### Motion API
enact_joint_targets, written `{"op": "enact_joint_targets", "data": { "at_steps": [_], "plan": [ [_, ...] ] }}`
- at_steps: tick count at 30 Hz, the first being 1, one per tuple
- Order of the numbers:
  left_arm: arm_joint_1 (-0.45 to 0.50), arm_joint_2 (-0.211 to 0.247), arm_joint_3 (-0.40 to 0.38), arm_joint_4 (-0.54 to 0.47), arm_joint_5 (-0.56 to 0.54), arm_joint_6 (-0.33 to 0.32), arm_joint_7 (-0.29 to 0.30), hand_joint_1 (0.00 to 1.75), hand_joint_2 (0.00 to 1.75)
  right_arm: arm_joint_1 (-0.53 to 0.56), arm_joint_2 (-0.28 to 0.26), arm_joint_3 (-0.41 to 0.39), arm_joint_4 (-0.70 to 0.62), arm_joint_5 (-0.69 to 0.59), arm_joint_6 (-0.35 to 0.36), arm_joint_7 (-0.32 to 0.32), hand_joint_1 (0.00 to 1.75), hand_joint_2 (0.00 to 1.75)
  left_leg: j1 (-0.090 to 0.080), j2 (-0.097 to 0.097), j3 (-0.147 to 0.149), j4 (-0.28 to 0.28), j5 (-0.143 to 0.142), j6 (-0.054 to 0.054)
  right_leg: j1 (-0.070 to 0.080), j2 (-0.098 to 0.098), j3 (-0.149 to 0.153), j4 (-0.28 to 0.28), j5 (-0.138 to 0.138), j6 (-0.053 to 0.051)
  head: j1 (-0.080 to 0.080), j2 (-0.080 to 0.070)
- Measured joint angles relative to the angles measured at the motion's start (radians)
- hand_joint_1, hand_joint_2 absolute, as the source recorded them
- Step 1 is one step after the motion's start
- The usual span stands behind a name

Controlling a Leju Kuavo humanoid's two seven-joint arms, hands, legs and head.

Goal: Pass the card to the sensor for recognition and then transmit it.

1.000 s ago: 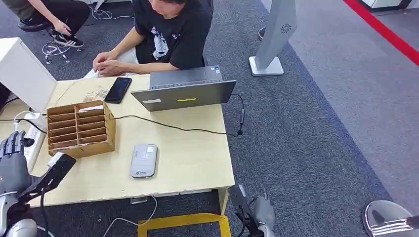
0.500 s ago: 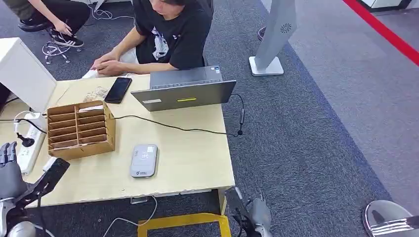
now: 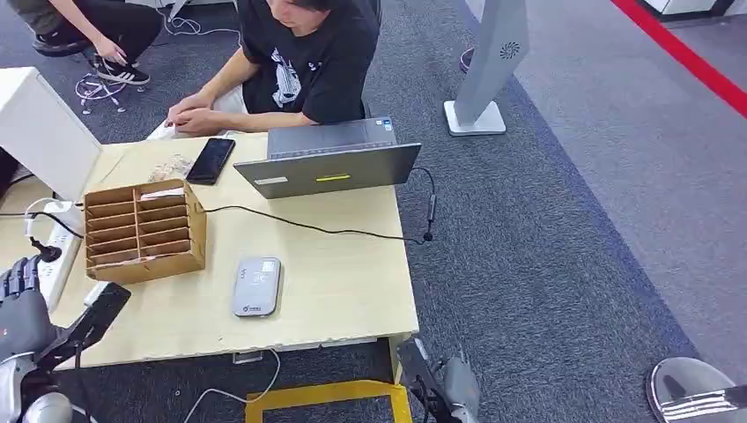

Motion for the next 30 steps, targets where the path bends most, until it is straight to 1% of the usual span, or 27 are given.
{"op": "enact_joint_targets", "data": {
  "at_steps": [4, 10, 14, 21, 30],
  "plan": [
    [-0.021, -0.018, -0.016, 0.000, -0.032, -0.004, -0.011, 0.00, 1.75, -0.001, -0.003, 0.015, 0.000, -0.003, 0.000, 0.007, 0.00, 1.75, 0.000, 0.000, 0.000, 0.000, 0.000, 0.000, 0.000, 0.000, 0.000, 0.000, 0.000, 0.000, 0.000, 0.000],
    [-0.046, -0.050, -0.094, 0.000, -0.078, -0.013, -0.016, 0.00, 1.75, -0.005, -0.004, 0.031, 0.000, -0.010, 0.001, 0.016, 0.00, 1.75, 0.000, 0.000, 0.000, 0.000, 0.000, 0.000, 0.000, 0.000, 0.000, 0.000, 0.000, 0.000, 0.000, 0.000],
    [-0.052, -0.065, -0.122, 0.000, -0.086, -0.015, -0.016, 0.00, 1.75, -0.006, -0.005, 0.039, 0.000, -0.011, 0.002, 0.016, 0.00, 1.75, 0.000, 0.000, 0.000, 0.000, 0.000, 0.000, 0.000, 0.000, 0.000, 0.000, 0.000, 0.000, 0.000, 0.000],
    [-0.053, -0.078, -0.136, 0.011, -0.087, -0.015, -0.010, 0.00, 1.75, -0.006, -0.005, 0.042, 0.000, -0.011, 0.002, 0.018, 0.00, 1.75, 0.000, 0.000, 0.000, 0.000, 0.000, 0.000, 0.000, 0.000, 0.000, 0.000, 0.000, 0.000, 0.000, 0.000],
    [-0.055, -0.080, -0.144, 0.063, -0.057, -0.009, 0.008, 0.00, 1.75, -0.006, -0.008, 0.052, -0.002, -0.013, 0.002, 0.026, 0.00, 1.75, 0.000, 0.000, 0.000, 0.000, 0.000, 0.000, 0.000, 0.000, 0.000, 0.000, 0.000, 0.000, 0.000, 0.000]
  ]
}}
